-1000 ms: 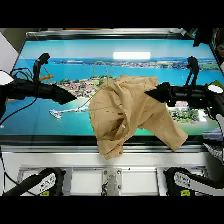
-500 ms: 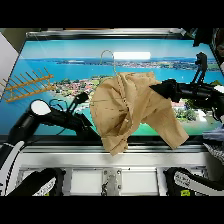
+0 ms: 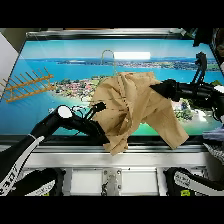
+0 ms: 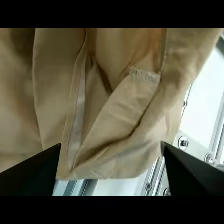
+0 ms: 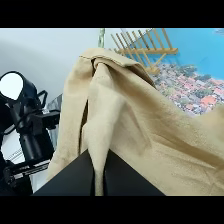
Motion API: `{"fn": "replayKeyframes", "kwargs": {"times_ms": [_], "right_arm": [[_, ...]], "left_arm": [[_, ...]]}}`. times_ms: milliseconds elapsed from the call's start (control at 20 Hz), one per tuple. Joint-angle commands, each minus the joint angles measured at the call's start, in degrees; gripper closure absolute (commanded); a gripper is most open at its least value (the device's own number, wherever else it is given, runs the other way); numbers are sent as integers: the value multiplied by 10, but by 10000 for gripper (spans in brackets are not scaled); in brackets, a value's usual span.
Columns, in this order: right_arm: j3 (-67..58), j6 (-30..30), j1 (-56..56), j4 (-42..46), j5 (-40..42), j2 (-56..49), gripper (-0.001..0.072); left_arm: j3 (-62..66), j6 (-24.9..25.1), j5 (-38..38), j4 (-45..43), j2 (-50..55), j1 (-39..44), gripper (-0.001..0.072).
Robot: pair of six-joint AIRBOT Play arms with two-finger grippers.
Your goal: Fold the clothes and pants, and hang the long-sleeved shirts on hangers.
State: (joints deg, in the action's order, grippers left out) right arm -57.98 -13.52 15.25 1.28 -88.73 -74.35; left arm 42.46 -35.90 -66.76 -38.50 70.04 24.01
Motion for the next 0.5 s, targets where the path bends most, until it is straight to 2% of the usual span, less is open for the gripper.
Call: {"fn": "replayKeyframes", "kwargs": {"times_ms": [0,100,150,200,250,300,450], "right_arm": [[-1,-3,0,0,0,0,703],[-1,-3,0,0,0,0,703],[-1,-3,0,0,0,0,703],[-1,-3,0,0,0,0,703],[-1,-15,0,0,0,0,703],[-1,-29,0,0,0,1,703],[-1,-38,0,0,0,15,703]], "left_arm": [[-1,10,-3,21,24,4,21],[-1,10,-28,20,26,4,23],[-1,10,-37,20,26,4,86],[-1,10,-42,16,26,4,218],[-1,10,-50,3,26,4,391],[-1,10,-62,-12,26,3,676],[0,-16,-103,-51,10,-50,696]]}}
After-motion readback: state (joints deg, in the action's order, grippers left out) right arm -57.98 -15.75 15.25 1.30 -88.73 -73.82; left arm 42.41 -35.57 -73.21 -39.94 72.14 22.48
